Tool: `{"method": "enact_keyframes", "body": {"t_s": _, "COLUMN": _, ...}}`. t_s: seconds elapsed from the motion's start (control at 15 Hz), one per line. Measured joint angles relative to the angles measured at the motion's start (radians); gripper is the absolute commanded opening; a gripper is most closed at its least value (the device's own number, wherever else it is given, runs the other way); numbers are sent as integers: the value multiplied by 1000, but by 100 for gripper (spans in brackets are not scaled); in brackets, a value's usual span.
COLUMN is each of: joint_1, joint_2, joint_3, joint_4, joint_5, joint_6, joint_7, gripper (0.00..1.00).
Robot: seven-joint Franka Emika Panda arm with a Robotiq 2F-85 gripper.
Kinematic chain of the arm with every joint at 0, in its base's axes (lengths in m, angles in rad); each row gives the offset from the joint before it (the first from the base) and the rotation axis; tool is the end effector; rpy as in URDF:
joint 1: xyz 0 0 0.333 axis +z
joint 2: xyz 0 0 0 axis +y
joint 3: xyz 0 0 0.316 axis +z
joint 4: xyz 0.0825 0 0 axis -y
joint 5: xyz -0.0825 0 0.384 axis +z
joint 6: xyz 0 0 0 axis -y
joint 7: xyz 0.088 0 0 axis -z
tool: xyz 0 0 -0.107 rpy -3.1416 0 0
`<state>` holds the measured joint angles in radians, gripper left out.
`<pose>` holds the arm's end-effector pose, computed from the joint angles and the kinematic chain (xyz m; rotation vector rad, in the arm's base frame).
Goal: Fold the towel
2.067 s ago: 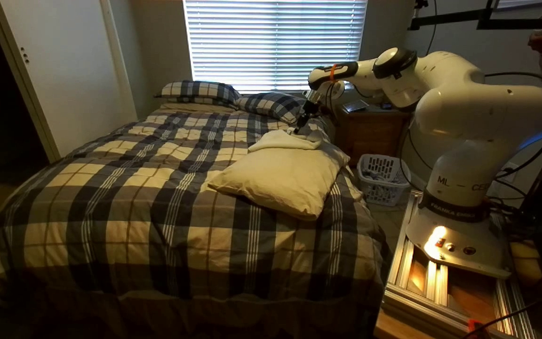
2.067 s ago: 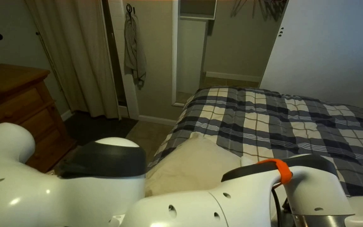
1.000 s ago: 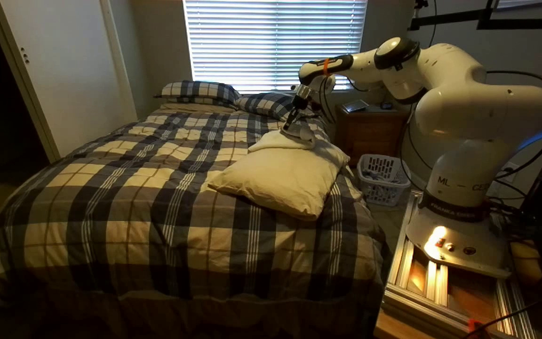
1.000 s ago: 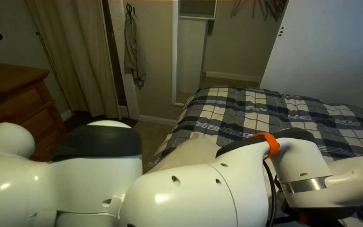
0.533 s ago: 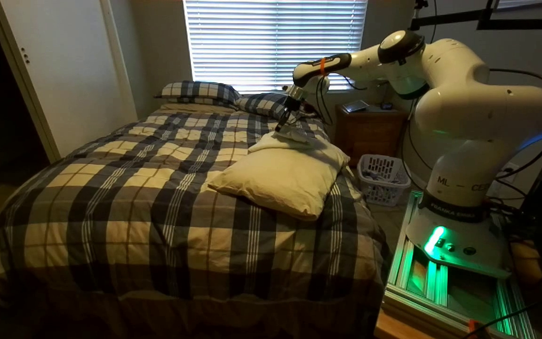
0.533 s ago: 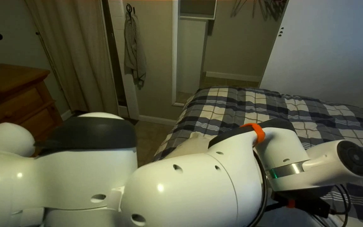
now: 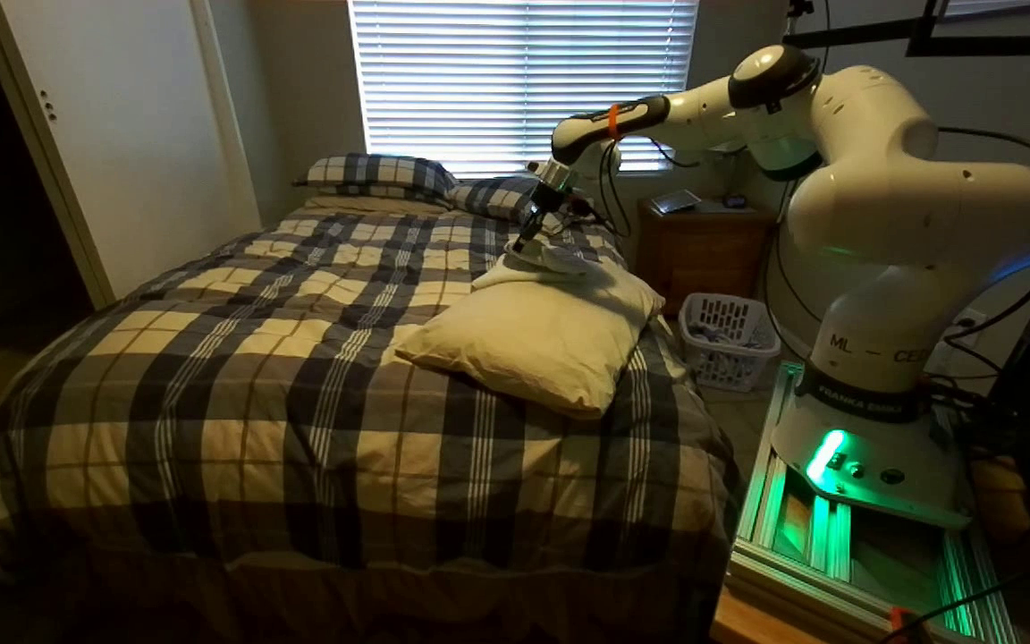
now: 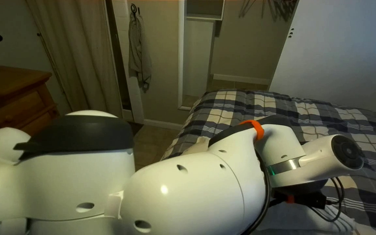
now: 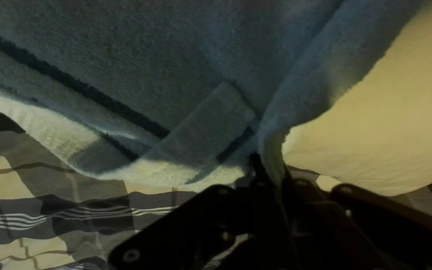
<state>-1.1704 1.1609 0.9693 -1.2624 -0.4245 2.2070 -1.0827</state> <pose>0.6564 -0.3849 0.2397 -2.6800 -0.9148 -0.6799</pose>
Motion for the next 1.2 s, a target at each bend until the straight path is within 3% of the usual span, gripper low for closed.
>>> {"method": "enact_keyframes", "body": {"t_s": 0.4, "joint_1": -9, "joint_2": 3, "joint_3": 24, "joint_4": -36, "joint_5": 2, "joint_6": 58, "joint_7": -19, "gripper": 1}}
{"method": "enact_keyframes", "body": {"t_s": 0.47, "joint_1": -9, "joint_2": 3, "joint_3": 27, "joint_4": -41, "joint_5": 2, "joint_6": 64, "joint_7": -23, "gripper": 11}}
{"method": "enact_keyframes", "body": {"t_s": 0.53, "joint_1": -9, "joint_2": 4, "joint_3": 30, "joint_4": -45, "joint_5": 2, "joint_6": 64, "joint_7": -27, "gripper": 32}}
{"method": "enact_keyframes", "body": {"t_s": 1.2, "joint_1": -37, "joint_2": -2, "joint_3": 62, "joint_4": -80, "joint_5": 10, "joint_6": 67, "joint_7": 28, "gripper": 98}}
